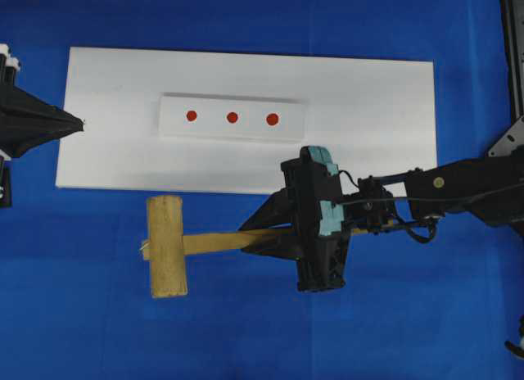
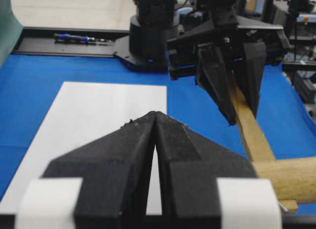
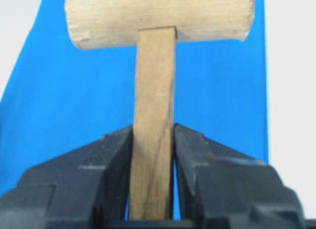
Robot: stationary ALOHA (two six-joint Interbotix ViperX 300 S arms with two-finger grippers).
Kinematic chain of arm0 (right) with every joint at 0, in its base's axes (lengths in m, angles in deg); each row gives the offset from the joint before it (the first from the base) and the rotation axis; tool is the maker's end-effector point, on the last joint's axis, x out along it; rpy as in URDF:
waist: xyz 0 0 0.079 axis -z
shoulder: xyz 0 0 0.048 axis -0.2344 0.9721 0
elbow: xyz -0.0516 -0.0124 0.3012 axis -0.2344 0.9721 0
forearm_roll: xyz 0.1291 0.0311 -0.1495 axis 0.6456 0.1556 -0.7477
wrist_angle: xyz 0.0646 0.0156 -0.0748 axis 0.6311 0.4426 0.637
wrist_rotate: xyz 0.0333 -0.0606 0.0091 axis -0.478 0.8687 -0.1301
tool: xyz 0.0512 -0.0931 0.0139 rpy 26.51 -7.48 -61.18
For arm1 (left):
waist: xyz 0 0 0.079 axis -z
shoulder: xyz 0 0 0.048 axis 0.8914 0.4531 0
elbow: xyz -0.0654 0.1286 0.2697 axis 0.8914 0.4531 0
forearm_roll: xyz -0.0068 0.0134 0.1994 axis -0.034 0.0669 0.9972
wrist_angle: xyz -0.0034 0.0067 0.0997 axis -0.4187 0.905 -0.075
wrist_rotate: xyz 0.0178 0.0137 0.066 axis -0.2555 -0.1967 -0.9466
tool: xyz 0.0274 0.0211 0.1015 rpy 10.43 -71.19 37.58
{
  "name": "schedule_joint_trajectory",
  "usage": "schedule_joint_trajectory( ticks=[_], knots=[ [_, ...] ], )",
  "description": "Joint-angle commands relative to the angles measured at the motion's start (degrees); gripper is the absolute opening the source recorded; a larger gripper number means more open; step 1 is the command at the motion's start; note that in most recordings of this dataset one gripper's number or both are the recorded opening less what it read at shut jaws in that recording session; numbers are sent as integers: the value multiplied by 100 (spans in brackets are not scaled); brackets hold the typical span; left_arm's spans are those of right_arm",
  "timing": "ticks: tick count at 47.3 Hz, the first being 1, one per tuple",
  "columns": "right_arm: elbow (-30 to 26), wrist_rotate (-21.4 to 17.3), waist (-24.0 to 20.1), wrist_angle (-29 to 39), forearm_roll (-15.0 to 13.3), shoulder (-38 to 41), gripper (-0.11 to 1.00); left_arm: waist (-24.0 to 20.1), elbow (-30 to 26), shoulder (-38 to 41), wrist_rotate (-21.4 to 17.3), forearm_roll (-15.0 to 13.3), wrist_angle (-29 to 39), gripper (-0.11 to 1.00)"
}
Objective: Hit the mark with a hammer.
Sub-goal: 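Lift the mallet with the right gripper and swing it over the board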
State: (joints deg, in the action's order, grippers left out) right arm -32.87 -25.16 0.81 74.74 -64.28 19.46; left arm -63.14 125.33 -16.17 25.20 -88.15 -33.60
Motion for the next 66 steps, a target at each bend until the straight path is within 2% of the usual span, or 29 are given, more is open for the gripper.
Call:
schedule_joint_trajectory(
  ticks=[1,7,15,28,42,49,57,62,66],
  knots=[
    [-123,18,35,-53,-9,-167,11,0,-53,26,9,-18,-26,0],
    [-123,53,193,-62,-9,-167,11,0,-53,26,9,-18,-18,0],
    [-132,229,738,-18,-70,-176,11,0,-53,26,9,-18,9,0],
    [-141,861,1617,79,-167,-220,11,0,-53,26,9,-18,9,0],
    [-149,1099,1767,105,-185,-229,11,0,-53,26,18,-18,9,0],
    [-185,1406,1775,-70,-308,-290,11,0,-53,26,18,-18,9,0],
    [-220,2250,1767,-448,-536,-369,11,0,-53,26,167,-18,0,0],
    [-229,3050,1775,-694,-598,-378,11,0,-53,26,272,-18,0,0],
    [-246,3894,1775,-888,-589,-378,11,0,-53,26,316,-18,0,0]
  ],
)
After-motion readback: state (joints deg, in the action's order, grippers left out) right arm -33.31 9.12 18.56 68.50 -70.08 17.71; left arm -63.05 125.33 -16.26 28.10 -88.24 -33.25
